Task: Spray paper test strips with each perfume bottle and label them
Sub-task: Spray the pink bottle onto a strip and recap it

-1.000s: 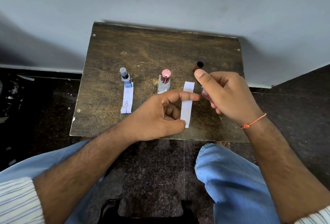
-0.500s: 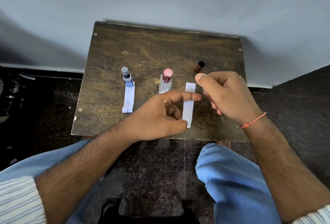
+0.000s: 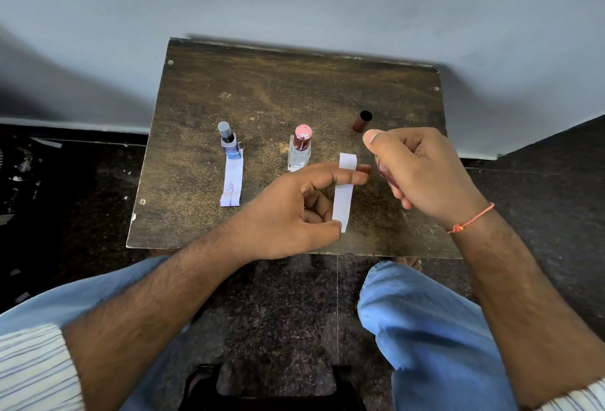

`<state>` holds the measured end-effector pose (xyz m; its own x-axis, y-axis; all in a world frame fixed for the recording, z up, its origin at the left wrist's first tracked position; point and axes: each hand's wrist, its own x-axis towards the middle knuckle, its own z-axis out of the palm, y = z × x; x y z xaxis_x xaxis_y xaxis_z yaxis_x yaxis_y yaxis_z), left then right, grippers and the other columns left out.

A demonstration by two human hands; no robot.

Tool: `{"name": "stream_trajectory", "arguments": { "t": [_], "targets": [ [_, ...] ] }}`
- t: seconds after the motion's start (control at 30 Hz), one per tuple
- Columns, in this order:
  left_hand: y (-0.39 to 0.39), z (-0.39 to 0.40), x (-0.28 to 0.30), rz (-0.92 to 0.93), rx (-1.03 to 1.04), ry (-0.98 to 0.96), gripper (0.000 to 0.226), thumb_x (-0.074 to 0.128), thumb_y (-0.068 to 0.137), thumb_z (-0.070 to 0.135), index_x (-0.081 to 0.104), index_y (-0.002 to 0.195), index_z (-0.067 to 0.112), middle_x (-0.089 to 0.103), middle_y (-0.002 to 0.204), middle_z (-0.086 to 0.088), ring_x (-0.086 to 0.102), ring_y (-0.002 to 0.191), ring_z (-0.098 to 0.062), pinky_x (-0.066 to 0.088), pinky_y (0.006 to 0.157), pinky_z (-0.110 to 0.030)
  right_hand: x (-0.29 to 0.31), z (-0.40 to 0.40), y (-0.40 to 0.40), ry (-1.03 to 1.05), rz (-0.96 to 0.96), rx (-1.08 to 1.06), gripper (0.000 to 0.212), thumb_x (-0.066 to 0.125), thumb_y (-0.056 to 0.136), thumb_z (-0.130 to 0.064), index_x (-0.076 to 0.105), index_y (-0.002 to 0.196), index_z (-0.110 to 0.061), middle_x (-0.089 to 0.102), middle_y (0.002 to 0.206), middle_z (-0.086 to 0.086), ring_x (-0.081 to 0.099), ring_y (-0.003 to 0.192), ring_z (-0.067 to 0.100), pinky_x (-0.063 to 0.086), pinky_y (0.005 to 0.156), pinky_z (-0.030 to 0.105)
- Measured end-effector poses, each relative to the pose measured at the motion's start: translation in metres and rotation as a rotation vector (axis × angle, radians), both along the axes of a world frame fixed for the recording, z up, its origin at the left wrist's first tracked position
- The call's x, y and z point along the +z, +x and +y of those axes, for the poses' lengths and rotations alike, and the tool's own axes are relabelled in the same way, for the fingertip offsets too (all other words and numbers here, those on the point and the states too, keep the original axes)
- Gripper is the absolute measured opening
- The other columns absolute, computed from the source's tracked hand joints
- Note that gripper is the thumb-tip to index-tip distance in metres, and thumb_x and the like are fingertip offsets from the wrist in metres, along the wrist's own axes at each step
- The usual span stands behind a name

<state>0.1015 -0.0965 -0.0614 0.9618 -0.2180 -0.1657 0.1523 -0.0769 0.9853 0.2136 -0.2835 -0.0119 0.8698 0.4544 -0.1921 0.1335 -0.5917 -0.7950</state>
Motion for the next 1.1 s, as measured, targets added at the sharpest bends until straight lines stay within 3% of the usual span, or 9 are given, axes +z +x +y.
{"name": "stream_trajectory", "arguments": {
  "t": [0.13, 0.23, 0.37, 0.5, 0.63, 0.7, 0.83, 0.93, 1.1],
  "targets": [
    [0.000, -0.002, 0.001, 0.000, 0.007, 0.003, 0.067, 0.073, 0.087, -0.016, 0.065, 0.144, 0.018, 0.051, 0.153, 0.028, 0.059, 0.069, -0.013, 0.055, 0.063, -0.039, 0.000, -0.002, 0.000, 0.001, -0.004, -0.004, 0.062, 0.059, 0.104, -0.050, 0.051, 0.052, -0.016, 0.047, 0.047, -0.002, 0.050, 0.044, 0.018, 0.044, 0.050, 0.033],
    [0.000, -0.003, 0.000, 0.012, 0.017, 0.013, 0.069, 0.074, 0.087, -0.014, 0.065, 0.145, 0.021, 0.048, 0.152, 0.034, 0.060, 0.070, -0.012, 0.056, 0.064, -0.033, 0.002, -0.002, 0.000, -0.001, 0.012, -0.012, 0.059, 0.058, 0.103, -0.050, 0.053, 0.053, -0.019, 0.047, 0.046, -0.004, 0.051, 0.043, 0.020, 0.046, 0.049, 0.035],
    [0.002, -0.005, -0.001, 0.018, 0.013, 0.020, 0.071, 0.075, 0.086, -0.014, 0.064, 0.146, 0.023, 0.043, 0.163, 0.022, 0.059, 0.067, -0.007, 0.054, 0.062, -0.024, 0.003, -0.002, 0.000, 0.010, 0.050, -0.021, 0.058, 0.056, 0.102, -0.046, 0.051, 0.049, -0.023, 0.043, 0.043, -0.006, 0.049, 0.042, 0.021, 0.050, 0.050, 0.042],
    [0.003, -0.005, -0.002, 0.016, 0.001, 0.021, 0.072, 0.075, 0.087, -0.012, 0.063, 0.147, 0.024, 0.038, 0.169, 0.017, 0.059, 0.068, -0.009, 0.055, 0.064, -0.027, 0.006, -0.002, 0.001, 0.017, 0.075, -0.022, 0.062, 0.055, 0.107, -0.041, 0.058, 0.046, -0.032, 0.042, 0.043, -0.010, 0.047, 0.044, 0.019, 0.045, 0.048, 0.037],
    [0.002, -0.005, -0.002, 0.015, 0.003, 0.001, 0.069, 0.075, 0.087, -0.013, 0.064, 0.146, 0.022, 0.043, 0.163, 0.025, 0.061, 0.070, -0.012, 0.056, 0.063, -0.030, 0.007, -0.007, 0.004, 0.029, 0.126, 0.002, 0.064, 0.057, 0.097, -0.073, 0.068, 0.071, -0.016, 0.048, 0.044, -0.008, 0.048, 0.039, 0.015, 0.043, 0.045, 0.029],
    [0.002, -0.005, -0.003, 0.023, 0.013, -0.014, 0.069, 0.075, 0.087, -0.013, 0.064, 0.146, 0.021, 0.045, 0.157, 0.031, 0.062, 0.071, -0.012, 0.056, 0.062, -0.029, 0.007, -0.011, 0.006, 0.057, 0.186, 0.000, 0.062, 0.060, 0.087, -0.082, 0.073, 0.079, -0.022, 0.052, 0.047, 0.000, 0.045, 0.037, 0.015, 0.039, 0.045, 0.025],
    [0.003, -0.006, -0.001, 0.044, 0.033, -0.049, 0.073, 0.074, 0.087, -0.016, 0.060, 0.149, 0.020, 0.045, 0.157, 0.028, 0.061, 0.069, -0.011, 0.052, 0.059, -0.024, 0.004, -0.022, 0.013, 0.156, 0.346, -0.042, 0.036, 0.084, 0.082, -0.053, 0.070, 0.091, -0.021, 0.052, 0.053, 0.001, 0.038, 0.037, 0.015, 0.030, 0.038, 0.019],
    [0.004, -0.008, 0.001, 0.041, 0.043, -0.091, 0.078, 0.073, 0.086, -0.016, 0.054, 0.154, 0.018, 0.037, 0.167, 0.024, 0.060, 0.070, -0.016, 0.050, 0.059, -0.028, 0.001, -0.026, 0.016, 0.150, 0.377, -0.051, 0.013, 0.080, 0.083, -0.020, 0.068, 0.088, -0.016, 0.051, 0.057, 0.000, 0.039, 0.040, 0.015, 0.030, 0.041, 0.020],
    [0.005, -0.012, 0.002, 0.048, 0.047, -0.127, 0.084, 0.072, 0.085, -0.017, 0.049, 0.158, 0.019, 0.034, 0.168, 0.027, 0.059, 0.075, -0.030, 0.049, 0.066, -0.042, 0.000, -0.027, 0.015, 0.127, 0.447, -0.094, 0.006, 0.074, 0.092, -0.015, 0.067, 0.090, -0.016, 0.057, 0.061, 0.001, 0.059, 0.046, 0.025, 0.039, 0.052, 0.029]
  ]
}}
